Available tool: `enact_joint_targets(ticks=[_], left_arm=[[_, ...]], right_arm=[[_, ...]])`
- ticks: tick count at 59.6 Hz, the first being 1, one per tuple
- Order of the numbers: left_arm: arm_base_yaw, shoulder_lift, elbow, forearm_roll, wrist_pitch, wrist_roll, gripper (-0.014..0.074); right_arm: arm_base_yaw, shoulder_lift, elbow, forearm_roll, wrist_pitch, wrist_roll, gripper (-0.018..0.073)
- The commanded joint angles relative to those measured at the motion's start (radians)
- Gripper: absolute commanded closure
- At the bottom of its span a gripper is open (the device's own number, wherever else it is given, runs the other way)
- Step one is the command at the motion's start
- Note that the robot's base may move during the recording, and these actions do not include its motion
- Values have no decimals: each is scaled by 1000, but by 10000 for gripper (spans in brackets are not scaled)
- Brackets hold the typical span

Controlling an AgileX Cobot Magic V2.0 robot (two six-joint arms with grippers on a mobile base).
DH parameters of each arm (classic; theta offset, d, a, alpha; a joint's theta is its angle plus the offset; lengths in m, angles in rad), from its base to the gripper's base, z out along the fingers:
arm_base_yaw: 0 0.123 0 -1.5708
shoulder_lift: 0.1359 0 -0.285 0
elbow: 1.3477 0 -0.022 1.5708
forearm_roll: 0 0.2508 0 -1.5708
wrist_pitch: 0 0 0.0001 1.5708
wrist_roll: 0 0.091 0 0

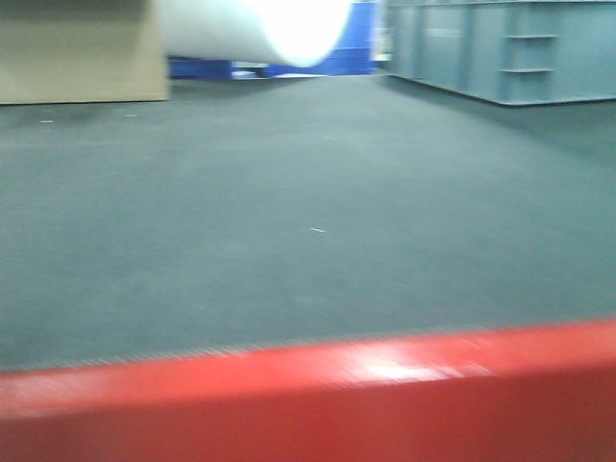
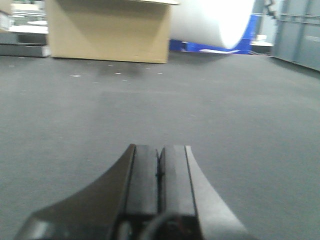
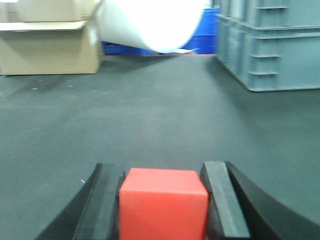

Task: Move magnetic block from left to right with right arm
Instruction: 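Stop at the second table holding the cube in the right gripper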

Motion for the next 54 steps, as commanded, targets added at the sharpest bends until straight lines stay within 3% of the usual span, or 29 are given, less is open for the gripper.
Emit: enact_joint_targets(ticks=[1,54], left_arm=[[-9,-15,9,0,-94,-7,713],[-9,-15,9,0,-94,-7,712]], right_arm=[[-4,18,-25,-19,-89,-7,375],[-4,18,-25,-19,-89,-7,375]])
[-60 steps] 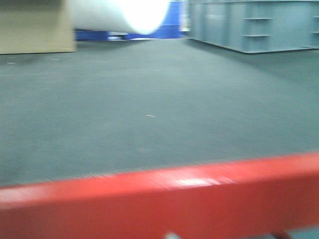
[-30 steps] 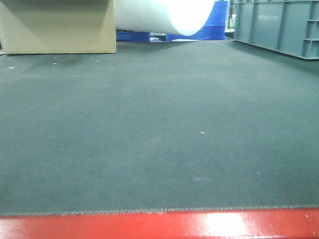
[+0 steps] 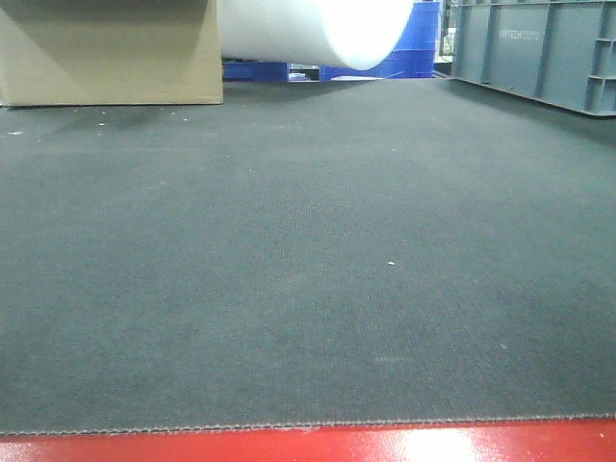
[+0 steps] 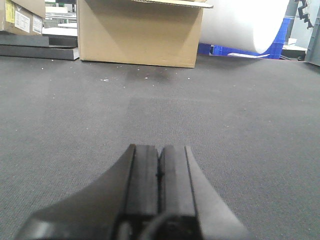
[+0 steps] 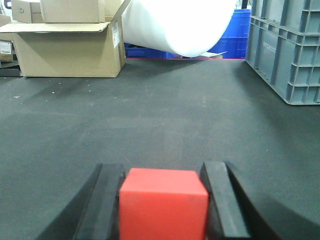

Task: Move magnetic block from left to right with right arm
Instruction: 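Stop at the second table holding the cube in the right gripper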

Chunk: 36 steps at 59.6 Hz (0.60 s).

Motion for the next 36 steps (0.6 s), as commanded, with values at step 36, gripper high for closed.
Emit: enact_joint_targets(ticks=[36], left_arm=[[-9,-15,9,0,-94,-7,713]], right_arm=[[-4,18,-25,0,-102,-7,375]])
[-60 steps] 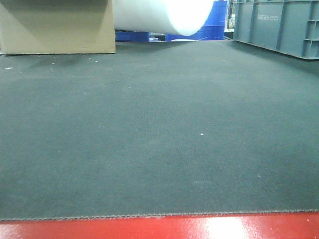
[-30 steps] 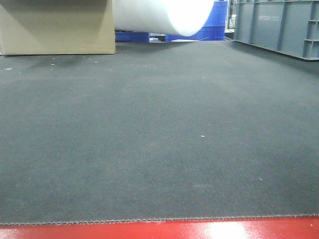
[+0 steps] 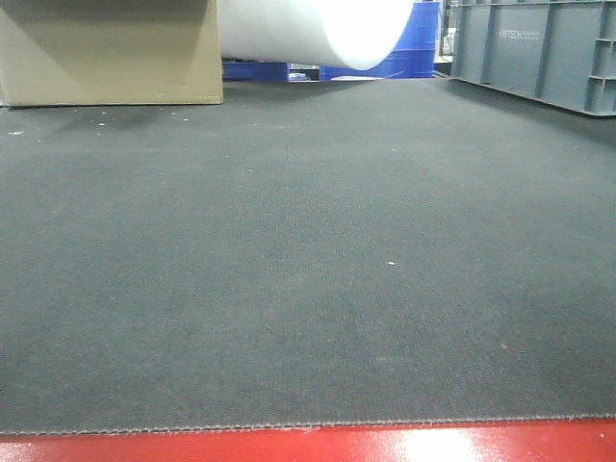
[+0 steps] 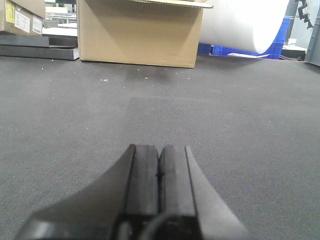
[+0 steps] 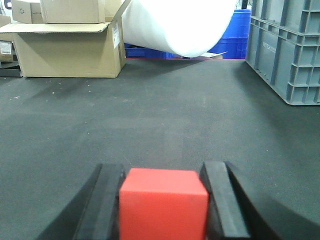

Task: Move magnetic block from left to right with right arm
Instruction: 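Stop at the second table holding the cube in the right gripper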

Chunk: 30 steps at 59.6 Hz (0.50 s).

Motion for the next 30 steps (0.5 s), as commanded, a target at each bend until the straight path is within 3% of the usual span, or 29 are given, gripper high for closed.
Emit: enact_joint_targets(ticks=[1,15,30], left_arm=[[-9,-15,9,0,-94,-7,713],[-9,-15,9,0,-94,-7,713],[-9,-15,9,0,-94,-7,713]], right_arm=[[-4,18,-25,3,-106,-7,375],[-4,196,-79,164,-211,-20,375],[-4,572,-241,304,-214,-307,375]])
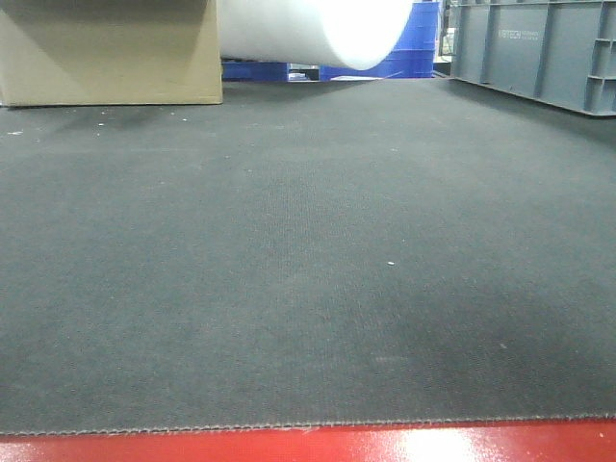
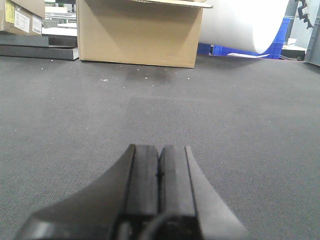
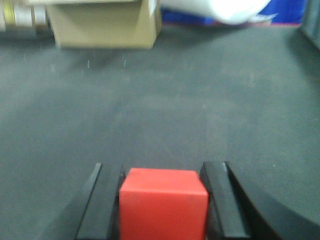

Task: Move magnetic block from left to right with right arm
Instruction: 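Stop at the second table holding the cube in the right gripper, then lower the red cube onto the carpet and open the right gripper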

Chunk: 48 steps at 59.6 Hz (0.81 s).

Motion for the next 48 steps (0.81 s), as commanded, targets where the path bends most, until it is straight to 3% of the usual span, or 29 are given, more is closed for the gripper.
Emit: enact_joint_targets(ticks=[1,11,19,32,48], left_arm=[[-9,-15,9,0,-94,-7,713],[-9,-15,9,0,-94,-7,713],[-9,-15,9,0,-94,-7,713],[-9,-15,9,0,-94,-7,713],[-9,-15,9,0,-94,-7,713]], right_arm=[[-4,140,-92,68,-97,-115,375],[0,377,-220,187,-61,-237,375],[55,557,-336,219,-28,-320,375],[158,823,-474,218,-24,-324,375],[178,1072,-534,218,-29,-324,375]])
